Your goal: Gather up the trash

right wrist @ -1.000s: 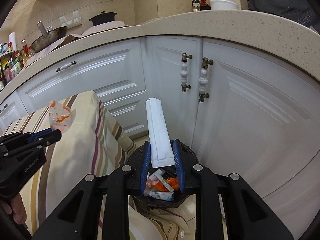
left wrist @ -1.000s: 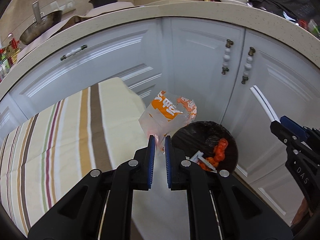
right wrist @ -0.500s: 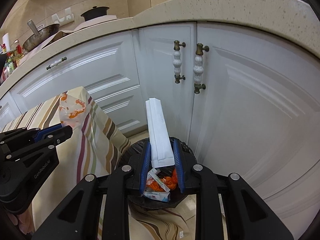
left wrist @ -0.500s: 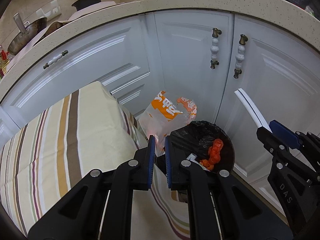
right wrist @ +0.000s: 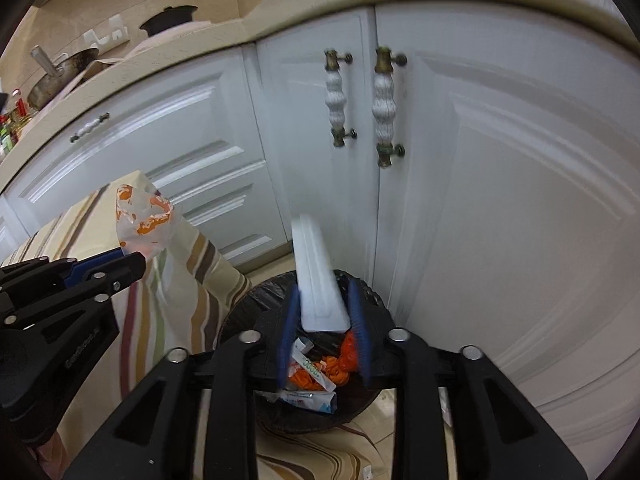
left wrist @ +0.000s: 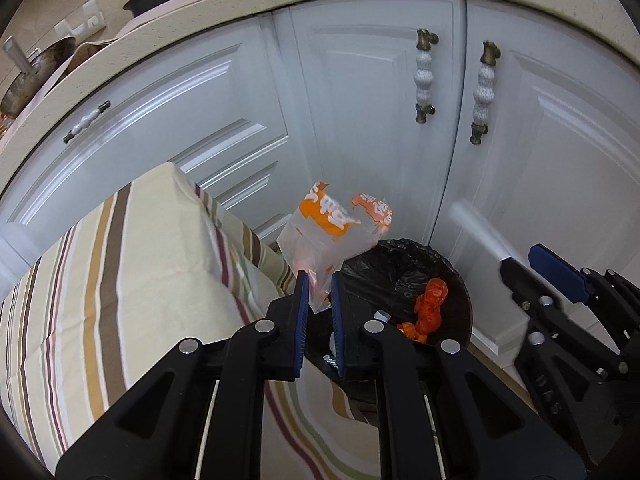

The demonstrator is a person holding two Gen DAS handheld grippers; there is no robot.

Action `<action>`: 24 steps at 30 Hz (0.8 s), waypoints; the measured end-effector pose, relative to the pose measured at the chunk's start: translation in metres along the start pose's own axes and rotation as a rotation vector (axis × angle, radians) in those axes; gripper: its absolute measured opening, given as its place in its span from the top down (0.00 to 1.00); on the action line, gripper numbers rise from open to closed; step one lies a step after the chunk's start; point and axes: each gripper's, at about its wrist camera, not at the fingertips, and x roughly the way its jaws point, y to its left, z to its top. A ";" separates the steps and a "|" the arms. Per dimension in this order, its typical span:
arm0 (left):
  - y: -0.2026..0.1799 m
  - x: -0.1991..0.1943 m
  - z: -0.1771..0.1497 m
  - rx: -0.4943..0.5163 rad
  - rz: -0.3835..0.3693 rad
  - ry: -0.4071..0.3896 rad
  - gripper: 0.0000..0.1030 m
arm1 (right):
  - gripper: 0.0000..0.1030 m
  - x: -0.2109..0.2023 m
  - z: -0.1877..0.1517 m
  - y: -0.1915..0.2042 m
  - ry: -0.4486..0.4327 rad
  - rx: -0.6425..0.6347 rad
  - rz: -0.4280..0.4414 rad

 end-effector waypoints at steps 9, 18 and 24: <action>0.005 0.002 0.002 -0.012 0.011 -0.011 0.56 | 0.58 0.003 -0.001 -0.005 0.012 0.000 -0.025; 0.017 -0.009 0.002 -0.030 0.025 -0.034 0.49 | 0.51 -0.015 0.003 -0.014 -0.004 0.020 -0.047; 0.022 -0.026 -0.003 -0.028 0.027 -0.069 0.42 | 0.47 -0.028 0.004 -0.011 -0.020 0.010 -0.056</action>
